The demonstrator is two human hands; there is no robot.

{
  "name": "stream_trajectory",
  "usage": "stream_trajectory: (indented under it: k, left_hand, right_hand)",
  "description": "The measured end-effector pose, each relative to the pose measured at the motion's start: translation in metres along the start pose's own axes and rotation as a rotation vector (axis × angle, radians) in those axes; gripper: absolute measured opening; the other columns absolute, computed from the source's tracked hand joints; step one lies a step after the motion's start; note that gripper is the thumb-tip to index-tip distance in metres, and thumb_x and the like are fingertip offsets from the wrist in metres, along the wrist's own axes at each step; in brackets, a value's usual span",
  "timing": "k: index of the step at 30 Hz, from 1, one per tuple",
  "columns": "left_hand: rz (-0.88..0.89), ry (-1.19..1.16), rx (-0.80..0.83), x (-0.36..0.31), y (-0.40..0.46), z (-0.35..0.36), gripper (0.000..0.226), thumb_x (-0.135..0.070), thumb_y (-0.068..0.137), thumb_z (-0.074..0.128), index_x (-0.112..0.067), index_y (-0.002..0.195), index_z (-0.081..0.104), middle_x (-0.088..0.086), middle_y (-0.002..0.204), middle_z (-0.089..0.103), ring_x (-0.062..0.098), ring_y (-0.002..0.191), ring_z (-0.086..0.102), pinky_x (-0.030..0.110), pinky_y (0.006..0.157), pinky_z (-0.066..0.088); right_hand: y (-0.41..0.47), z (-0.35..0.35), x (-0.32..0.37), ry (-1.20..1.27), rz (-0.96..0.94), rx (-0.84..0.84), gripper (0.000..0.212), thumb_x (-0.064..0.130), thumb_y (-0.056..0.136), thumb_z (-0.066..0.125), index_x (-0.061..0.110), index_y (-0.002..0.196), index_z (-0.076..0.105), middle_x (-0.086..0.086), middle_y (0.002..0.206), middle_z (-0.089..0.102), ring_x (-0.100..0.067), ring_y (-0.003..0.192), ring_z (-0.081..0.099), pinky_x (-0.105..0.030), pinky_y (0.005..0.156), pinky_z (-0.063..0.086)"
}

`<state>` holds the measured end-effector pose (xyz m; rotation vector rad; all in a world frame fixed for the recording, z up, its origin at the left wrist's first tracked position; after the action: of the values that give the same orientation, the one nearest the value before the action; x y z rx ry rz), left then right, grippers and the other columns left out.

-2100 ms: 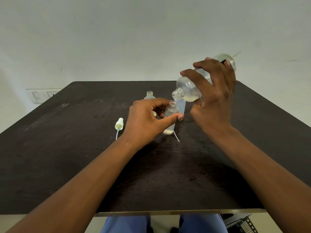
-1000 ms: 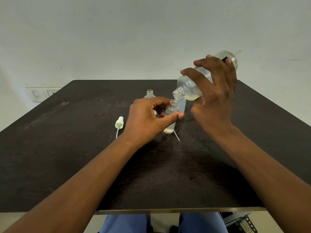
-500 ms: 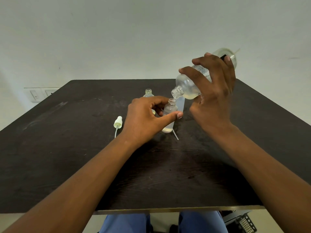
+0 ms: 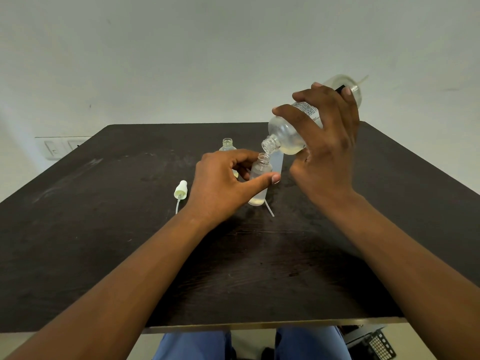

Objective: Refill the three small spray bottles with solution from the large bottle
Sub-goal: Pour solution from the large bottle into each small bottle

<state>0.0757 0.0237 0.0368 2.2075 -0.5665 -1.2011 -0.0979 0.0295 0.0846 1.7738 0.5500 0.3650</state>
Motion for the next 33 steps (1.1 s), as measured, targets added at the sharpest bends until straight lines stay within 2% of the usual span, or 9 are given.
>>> stream_trajectory:
  k: [7, 22, 33]
  left_hand:
    - [0.001, -0.004, -0.002, 0.0010, -0.0006, -0.0003, 0.037, -0.051, 0.079, 0.086, -0.025, 0.105, 0.082, -0.016, 0.085, 0.075, 0.008, 0.076, 0.070, 0.022, 0.066, 0.058]
    - [0.004, -0.006, 0.001, 0.0005, -0.0007, -0.0003, 0.033, -0.048, 0.079, 0.087, -0.025, 0.103, 0.082, -0.017, 0.084, 0.076, 0.007, 0.074, 0.070, 0.017, 0.065, 0.054]
    - [0.009, -0.001, -0.004, -0.0005, -0.0013, -0.0010, 0.032, -0.047, 0.079, 0.088, -0.026, 0.102, 0.082, -0.018, 0.084, 0.075, 0.008, 0.075, 0.070, 0.017, 0.066, 0.054]
  right_hand:
    - [0.0001, 0.0002, 0.0008, -0.010, -0.001, 0.003, 0.058, -0.003, 0.071, 0.051, 0.017, 0.120, 0.077, -0.012, 0.129, 0.067, -0.035, 0.135, 0.056, -0.056, 0.123, 0.028]
    - [-0.0004, 0.0002, 0.0021, -0.024, -0.020, -0.015, 0.057, -0.006, 0.072, 0.052, 0.016, 0.118, 0.077, -0.012, 0.128, 0.068, -0.035, 0.135, 0.056, -0.055, 0.124, 0.028]
    - [-0.0002, 0.0015, 0.0029, -0.045, -0.041, -0.018, 0.055, -0.009, 0.073, 0.059, 0.016, 0.118, 0.077, -0.012, 0.128, 0.068, -0.036, 0.136, 0.056, -0.053, 0.125, 0.027]
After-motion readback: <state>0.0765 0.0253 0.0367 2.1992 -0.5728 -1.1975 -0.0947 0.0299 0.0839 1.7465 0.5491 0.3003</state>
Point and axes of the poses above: each hand's wrist, its own y-axis towards the middle knuckle, its own z-axis out of the palm, x = y × z, the point moved 6 cm from there along y, towards the middle knuckle
